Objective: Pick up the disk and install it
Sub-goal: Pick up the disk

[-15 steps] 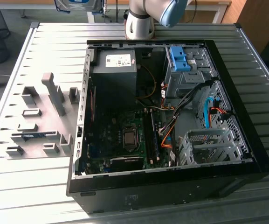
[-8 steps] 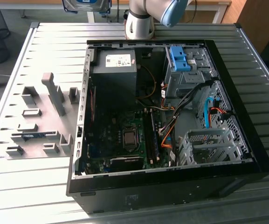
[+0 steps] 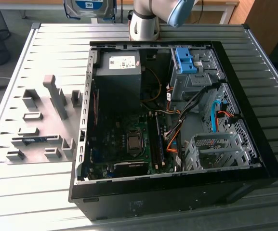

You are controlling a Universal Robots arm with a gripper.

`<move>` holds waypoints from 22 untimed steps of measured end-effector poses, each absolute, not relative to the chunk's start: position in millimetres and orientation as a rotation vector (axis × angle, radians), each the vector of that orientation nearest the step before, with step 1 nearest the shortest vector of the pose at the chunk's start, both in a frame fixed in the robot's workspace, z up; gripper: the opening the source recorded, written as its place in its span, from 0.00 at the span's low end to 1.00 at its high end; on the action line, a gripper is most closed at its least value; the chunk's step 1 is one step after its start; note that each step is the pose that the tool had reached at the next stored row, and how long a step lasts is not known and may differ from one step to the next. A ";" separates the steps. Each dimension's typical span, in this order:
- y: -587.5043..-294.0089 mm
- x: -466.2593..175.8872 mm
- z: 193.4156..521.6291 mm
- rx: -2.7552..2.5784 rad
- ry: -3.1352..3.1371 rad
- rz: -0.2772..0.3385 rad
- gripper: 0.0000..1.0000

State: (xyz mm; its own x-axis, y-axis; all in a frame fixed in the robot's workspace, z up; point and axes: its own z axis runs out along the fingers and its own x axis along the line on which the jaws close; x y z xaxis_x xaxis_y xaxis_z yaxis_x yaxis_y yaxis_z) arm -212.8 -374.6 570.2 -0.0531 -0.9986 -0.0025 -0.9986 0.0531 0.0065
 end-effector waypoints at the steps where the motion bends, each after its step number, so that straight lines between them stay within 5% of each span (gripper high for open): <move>1: -377.2 -212.6 570.1 2.160 -2.278 -0.010 0.37; 22: -396.6 -190.9 569.6 2.160 -2.278 -0.010 0.37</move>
State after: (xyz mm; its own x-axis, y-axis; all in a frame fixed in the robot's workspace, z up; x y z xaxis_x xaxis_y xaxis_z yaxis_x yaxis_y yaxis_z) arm -190.9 -396.6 569.6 -0.0531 -0.9986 -0.0024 -0.9986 0.0531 0.0066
